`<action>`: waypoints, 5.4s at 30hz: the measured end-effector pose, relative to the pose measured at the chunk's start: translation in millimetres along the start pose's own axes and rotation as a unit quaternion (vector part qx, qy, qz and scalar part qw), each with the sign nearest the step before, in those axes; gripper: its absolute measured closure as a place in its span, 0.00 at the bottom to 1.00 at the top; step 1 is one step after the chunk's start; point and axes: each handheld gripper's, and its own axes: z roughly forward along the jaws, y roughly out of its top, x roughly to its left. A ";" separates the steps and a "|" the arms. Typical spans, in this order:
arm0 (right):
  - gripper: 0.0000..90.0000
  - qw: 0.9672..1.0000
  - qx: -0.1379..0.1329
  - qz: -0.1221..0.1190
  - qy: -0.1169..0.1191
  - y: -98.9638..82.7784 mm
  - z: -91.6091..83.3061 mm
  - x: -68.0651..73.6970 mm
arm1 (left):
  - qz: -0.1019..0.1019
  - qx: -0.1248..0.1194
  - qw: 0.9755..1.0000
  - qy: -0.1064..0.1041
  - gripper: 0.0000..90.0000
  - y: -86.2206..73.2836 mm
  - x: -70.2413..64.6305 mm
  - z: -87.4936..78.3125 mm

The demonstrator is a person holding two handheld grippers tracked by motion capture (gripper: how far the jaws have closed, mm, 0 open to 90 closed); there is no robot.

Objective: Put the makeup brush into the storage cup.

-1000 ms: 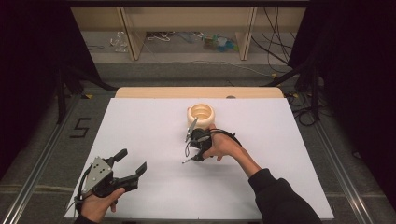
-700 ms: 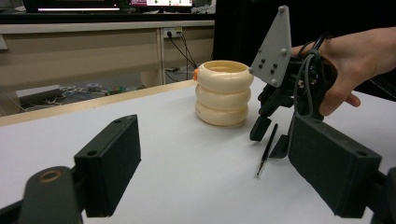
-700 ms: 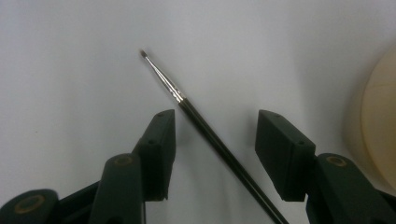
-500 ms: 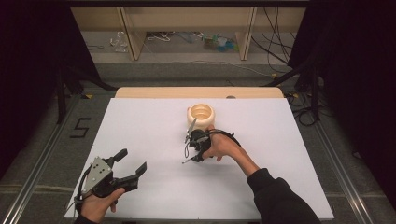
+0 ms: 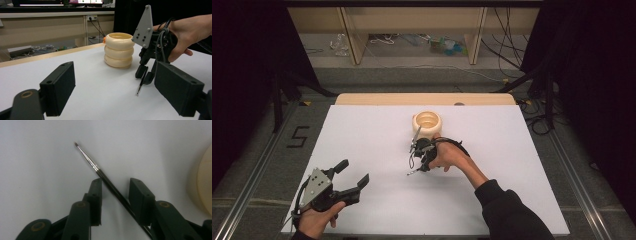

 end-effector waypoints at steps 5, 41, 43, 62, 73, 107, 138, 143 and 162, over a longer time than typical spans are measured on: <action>0.77 1.000 0.009 -0.007 0.001 1.9 -0.4 0.3 | 0.000 0.000 1.000 0.000 0.19 -0.1 0.1 0.0; 0.92 0.999 0.047 -0.013 -0.004 10.1 0.0 5.5 | 0.003 0.000 1.000 0.001 0.19 0.1 0.0 -0.5; 0.92 0.999 0.048 -0.011 -0.006 10.5 0.1 6.4 | -0.001 0.001 1.000 0.001 0.19 -0.2 -0.5 -0.4; 0.95 0.998 0.057 -0.005 -0.008 13.3 0.7 8.3 | 0.003 0.000 1.000 0.000 0.19 0.0 -0.1 0.1; 0.95 0.999 0.033 -0.005 -0.012 14.6 -10.8 8.1 | 0.000 -0.002 1.000 0.000 0.19 0.5 -0.6 -0.9; 0.95 0.972 -0.225 0.045 -0.046 -8.3 -76.9 -2.7 | 0.000 -0.001 1.000 -0.001 0.19 0.8 -1.2 -0.5; 0.95 0.917 -0.382 0.091 -0.073 -24.4 -103.8 -10.6 | 0.003 -0.001 1.000 -0.001 0.19 0.8 -0.8 -0.1; 0.95 0.907 -0.399 0.106 -0.084 -28.1 -106.2 -13.6 | 0.005 -0.002 1.000 -0.001 0.19 0.8 -0.7 0.2; 0.95 0.890 -0.426 0.130 -0.096 -40.7 -116.3 -25.3 | 0.005 -0.002 1.000 -0.001 0.19 0.7 -0.7 0.8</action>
